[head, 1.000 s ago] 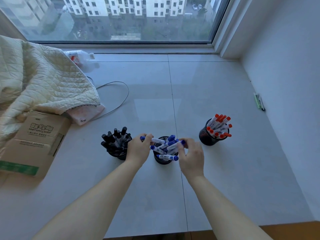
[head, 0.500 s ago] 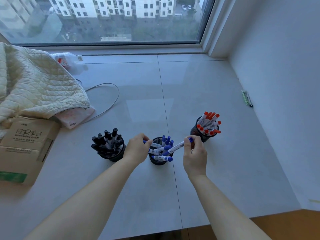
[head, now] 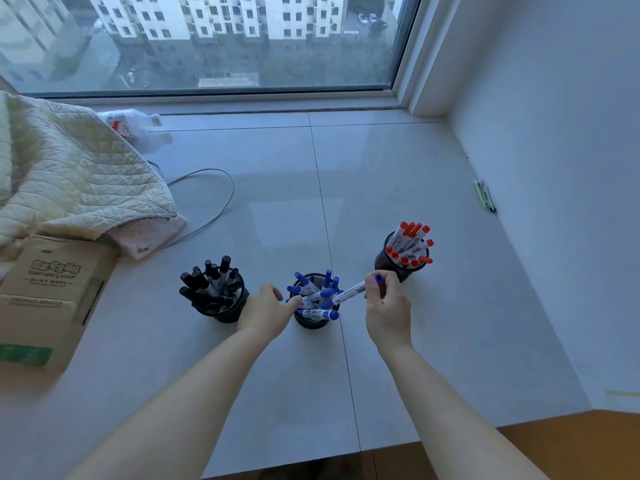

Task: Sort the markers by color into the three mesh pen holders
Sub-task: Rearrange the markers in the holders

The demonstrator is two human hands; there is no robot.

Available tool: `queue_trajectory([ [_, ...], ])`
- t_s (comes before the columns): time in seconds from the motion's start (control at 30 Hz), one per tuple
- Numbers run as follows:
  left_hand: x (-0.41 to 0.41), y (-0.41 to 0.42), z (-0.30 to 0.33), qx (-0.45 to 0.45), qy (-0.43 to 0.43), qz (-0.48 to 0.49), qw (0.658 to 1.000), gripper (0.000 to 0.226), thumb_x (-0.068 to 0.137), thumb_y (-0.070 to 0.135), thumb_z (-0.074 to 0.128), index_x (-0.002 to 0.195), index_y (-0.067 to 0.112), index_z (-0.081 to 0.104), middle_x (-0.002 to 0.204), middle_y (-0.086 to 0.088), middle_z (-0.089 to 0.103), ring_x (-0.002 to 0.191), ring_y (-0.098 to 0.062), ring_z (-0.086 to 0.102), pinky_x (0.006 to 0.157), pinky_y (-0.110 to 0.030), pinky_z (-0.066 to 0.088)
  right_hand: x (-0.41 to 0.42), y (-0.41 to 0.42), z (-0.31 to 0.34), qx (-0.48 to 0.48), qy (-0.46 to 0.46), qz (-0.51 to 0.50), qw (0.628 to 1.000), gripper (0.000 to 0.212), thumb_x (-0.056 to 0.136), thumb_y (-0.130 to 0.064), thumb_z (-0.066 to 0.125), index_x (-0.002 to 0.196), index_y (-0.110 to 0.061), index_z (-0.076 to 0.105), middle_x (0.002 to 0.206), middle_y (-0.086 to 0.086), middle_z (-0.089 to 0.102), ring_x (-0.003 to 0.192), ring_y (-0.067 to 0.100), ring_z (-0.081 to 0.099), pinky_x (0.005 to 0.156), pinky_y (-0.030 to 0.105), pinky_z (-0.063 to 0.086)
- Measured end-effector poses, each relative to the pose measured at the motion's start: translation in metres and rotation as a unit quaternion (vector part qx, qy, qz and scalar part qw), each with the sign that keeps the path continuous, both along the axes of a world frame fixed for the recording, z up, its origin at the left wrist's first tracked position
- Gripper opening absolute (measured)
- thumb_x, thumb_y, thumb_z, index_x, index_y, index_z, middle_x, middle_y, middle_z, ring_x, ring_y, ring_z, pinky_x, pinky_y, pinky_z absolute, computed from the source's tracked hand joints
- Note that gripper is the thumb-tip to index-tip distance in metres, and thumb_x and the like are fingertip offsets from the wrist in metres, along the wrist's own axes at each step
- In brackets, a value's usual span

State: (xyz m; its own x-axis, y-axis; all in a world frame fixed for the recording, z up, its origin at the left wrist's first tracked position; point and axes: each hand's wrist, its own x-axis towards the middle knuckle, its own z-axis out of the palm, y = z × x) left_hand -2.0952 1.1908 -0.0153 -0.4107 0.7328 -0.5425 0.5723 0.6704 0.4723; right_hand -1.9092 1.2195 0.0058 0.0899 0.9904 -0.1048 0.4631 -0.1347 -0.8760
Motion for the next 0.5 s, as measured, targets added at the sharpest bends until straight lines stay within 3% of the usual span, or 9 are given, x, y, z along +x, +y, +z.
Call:
queue_trajectory([
  [0.17,0.005,-0.003,0.004,0.037,-0.034,0.055,0.997,0.021,0.085,0.037,0.056,0.081,0.017,0.053,0.078,-0.001,0.068,0.083,-0.017,0.066,0.070,-0.034,0.052,0.004,0.003,0.010,0.004,0.008,0.003,1.000,0.014,0.095,-0.030,0.045,0.086,-0.021,0.051,0.062,-0.005,0.050,0.053,0.012,0.042,0.052,0.030,0.036],
  [0.27,0.005,-0.007,0.012,0.057,0.001,0.052,0.997,0.018,0.085,0.035,0.056,0.083,0.017,0.055,0.080,-0.003,0.068,0.079,-0.018,0.065,0.062,-0.030,0.050,0.007,0.004,0.016,-0.003,0.011,0.005,1.000,0.015,0.095,-0.031,0.045,0.084,-0.023,0.050,0.062,-0.004,0.050,0.053,0.014,0.043,0.054,0.031,0.038],
  [0.37,0.001,-0.009,0.024,0.098,0.047,0.042,0.993,0.015,0.083,0.033,0.056,0.078,0.020,0.053,0.075,-0.001,0.063,0.067,-0.018,0.058,0.049,-0.023,0.038,0.009,0.006,0.021,-0.007,0.019,-0.006,1.000,0.016,0.095,-0.032,0.045,0.085,-0.021,0.050,0.062,-0.004,0.049,0.053,0.013,0.043,0.053,0.031,0.037],
  [0.5,-0.007,-0.012,0.044,0.150,0.074,0.027,0.985,0.015,0.081,0.029,0.057,0.072,0.020,0.049,0.066,0.001,0.058,0.059,-0.018,0.054,0.047,-0.023,0.036,0.009,0.012,0.030,-0.020,0.027,-0.002,0.999,0.019,0.094,-0.036,0.045,0.084,-0.020,0.050,0.065,-0.003,0.053,0.056,0.011,0.046,0.053,0.026,0.039],
])
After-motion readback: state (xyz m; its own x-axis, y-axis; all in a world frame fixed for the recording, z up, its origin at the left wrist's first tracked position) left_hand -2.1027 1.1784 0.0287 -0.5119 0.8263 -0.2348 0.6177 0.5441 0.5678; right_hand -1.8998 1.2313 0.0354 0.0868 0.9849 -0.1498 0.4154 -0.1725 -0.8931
